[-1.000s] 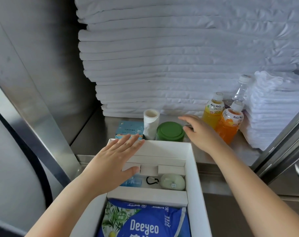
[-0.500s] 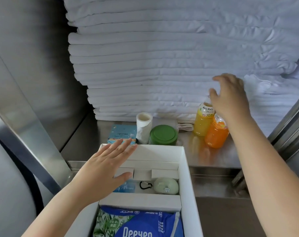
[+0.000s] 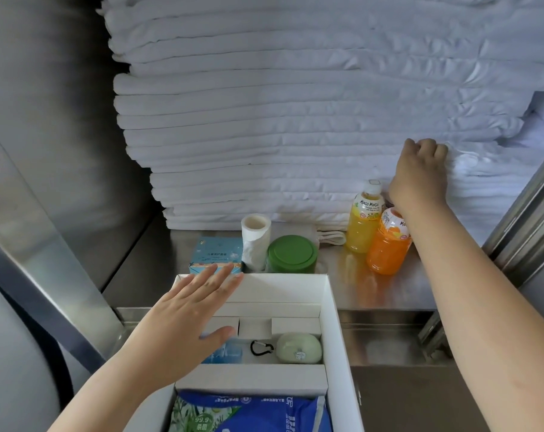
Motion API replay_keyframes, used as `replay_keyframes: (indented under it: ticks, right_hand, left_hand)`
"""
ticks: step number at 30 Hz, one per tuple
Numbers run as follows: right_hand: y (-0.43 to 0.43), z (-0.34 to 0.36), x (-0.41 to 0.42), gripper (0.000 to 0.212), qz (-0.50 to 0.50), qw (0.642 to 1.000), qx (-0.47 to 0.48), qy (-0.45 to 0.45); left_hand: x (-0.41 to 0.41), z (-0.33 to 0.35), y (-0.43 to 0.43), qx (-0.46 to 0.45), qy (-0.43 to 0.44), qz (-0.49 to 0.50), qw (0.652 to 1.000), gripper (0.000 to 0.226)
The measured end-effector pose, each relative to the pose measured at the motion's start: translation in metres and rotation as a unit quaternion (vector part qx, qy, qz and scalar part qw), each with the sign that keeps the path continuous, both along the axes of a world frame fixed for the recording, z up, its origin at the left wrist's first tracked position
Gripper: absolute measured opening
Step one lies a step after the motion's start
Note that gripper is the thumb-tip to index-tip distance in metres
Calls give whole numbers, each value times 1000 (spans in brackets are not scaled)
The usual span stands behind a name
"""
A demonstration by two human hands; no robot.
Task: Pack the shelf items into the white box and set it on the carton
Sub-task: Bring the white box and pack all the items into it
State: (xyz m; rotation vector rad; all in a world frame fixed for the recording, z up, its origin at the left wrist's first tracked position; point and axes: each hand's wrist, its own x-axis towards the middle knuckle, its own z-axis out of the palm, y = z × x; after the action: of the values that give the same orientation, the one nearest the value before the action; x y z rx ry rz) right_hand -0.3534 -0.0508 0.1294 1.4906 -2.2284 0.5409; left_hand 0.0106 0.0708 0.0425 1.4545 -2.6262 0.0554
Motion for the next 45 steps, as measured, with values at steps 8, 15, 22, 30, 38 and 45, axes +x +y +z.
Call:
replay_keyframes:
  ticks: [8, 15, 22, 30, 38, 45]
  right_hand:
    - [-3, 3, -1, 45, 9, 995, -40, -89]
    - [3, 5, 3, 51, 79, 980, -162, -89]
    - [20, 31, 21, 50, 164, 961, -221, -11]
    - [70, 76, 54, 39, 262, 913, -311, 37]
    - [106, 77, 94, 37, 396, 873, -252, -132]
    - [129, 54, 138, 36, 481, 839, -188, -171]
  left_hand:
    - [0, 1, 1, -4, -14, -1, 1000, 72]
    - [0, 2, 2, -1, -18, 0, 1000, 72]
    - [0, 2, 1, 3, -22, 0, 1000, 72]
    - [0, 2, 2, 2, -21, -3, 1000, 73]
    - [-1, 3, 4, 5, -10, -3, 1000, 70]
    - [-1, 6, 4, 29, 12, 4, 999, 73]
